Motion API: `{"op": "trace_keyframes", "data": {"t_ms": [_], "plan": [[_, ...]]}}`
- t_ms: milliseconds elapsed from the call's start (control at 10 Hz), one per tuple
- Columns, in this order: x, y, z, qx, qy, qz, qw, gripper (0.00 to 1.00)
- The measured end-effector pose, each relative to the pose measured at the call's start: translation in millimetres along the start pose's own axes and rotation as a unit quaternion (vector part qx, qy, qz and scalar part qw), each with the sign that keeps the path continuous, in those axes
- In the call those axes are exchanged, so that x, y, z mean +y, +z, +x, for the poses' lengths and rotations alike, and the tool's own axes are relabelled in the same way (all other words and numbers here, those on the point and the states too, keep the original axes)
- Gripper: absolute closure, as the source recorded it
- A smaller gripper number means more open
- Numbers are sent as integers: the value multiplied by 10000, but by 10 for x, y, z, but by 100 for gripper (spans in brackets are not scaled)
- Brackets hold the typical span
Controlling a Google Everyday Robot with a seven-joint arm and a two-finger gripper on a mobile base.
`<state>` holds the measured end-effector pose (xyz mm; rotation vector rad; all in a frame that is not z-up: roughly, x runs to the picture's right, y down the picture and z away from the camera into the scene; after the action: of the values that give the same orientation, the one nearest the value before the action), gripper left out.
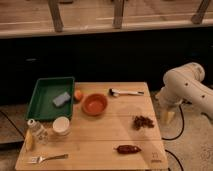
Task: Place grapes in red bowl
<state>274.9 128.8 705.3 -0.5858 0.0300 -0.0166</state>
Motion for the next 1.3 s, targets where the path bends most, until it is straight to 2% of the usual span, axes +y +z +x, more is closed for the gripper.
{"op": "trace_keyframes", "data": {"t_ms": [200, 500, 800, 1300], "plan": [[62, 236, -61, 21, -191, -64, 9998, 20], [72, 331, -94, 10, -418, -100, 9991, 20], [90, 625, -145, -21, -664, -155, 9977, 20], [115, 928, -171, -79, -999, -256, 9946, 20]]}}
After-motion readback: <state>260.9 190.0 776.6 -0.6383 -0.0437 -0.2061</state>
